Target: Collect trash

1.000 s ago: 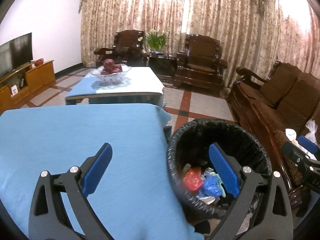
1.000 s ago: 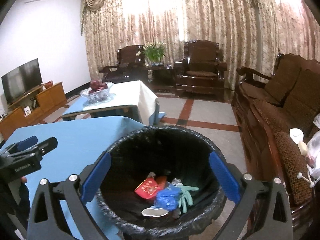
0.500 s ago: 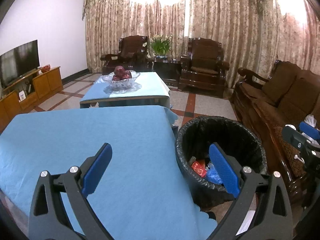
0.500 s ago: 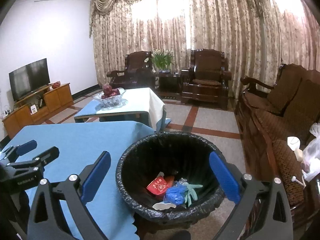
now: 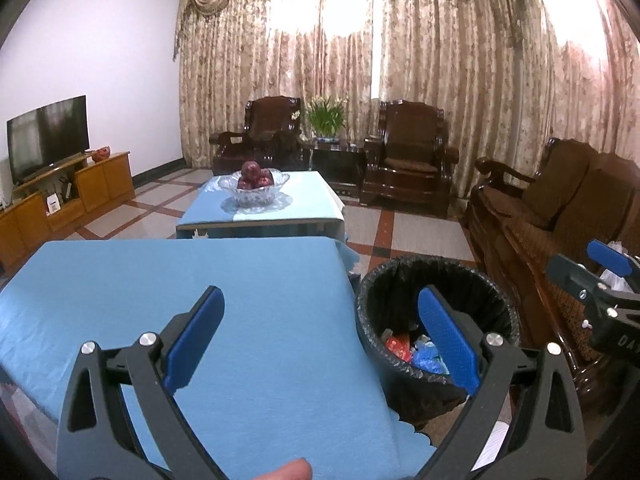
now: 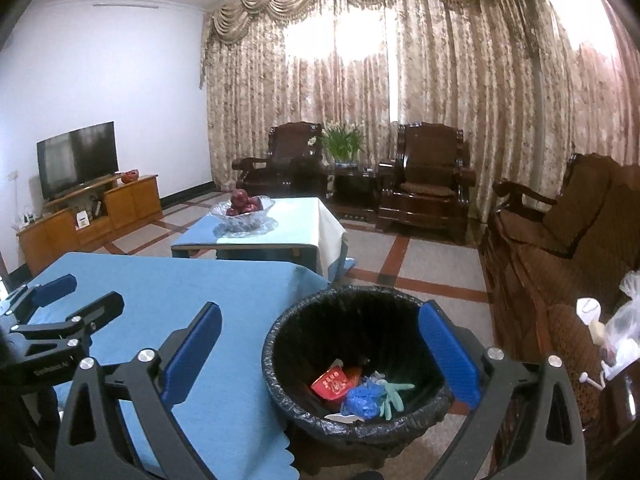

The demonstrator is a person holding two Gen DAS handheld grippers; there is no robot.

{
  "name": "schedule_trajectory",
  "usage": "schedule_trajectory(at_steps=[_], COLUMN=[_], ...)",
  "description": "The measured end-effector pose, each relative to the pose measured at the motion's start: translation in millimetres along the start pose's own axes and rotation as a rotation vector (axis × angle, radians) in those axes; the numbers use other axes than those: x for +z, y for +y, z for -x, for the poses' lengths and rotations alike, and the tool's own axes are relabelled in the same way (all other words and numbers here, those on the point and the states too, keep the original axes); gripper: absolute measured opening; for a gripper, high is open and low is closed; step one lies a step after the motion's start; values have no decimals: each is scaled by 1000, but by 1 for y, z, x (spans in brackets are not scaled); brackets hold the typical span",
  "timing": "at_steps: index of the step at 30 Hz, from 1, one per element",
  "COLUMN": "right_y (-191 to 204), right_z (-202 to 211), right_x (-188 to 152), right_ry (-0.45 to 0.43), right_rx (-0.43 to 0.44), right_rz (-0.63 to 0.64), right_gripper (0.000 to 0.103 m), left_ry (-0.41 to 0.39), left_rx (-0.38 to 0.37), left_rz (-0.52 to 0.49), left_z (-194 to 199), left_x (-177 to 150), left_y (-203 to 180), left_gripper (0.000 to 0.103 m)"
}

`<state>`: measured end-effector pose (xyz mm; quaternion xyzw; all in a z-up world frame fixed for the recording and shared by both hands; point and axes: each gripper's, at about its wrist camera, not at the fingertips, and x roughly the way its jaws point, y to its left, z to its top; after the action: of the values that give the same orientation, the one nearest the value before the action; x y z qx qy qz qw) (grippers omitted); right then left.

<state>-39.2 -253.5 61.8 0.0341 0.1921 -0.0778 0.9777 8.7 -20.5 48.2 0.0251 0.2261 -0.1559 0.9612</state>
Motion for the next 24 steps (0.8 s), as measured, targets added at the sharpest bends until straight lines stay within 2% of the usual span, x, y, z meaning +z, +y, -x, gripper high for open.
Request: schedule_trajectory(at_steps=[12, 24], right_y=[7, 11], right_z=[19, 25], right_x=[3, 5], right_ry=[-34, -51], right_rx=[18, 24], right_rz=[22, 39], right_gripper=[97, 97], left_ry=[-47, -71], left_rx=[9, 20], left_rz=[3, 4], left_z=[31, 46], left_x=[3, 5], left_y=[2, 2], left_gripper=[95, 96])
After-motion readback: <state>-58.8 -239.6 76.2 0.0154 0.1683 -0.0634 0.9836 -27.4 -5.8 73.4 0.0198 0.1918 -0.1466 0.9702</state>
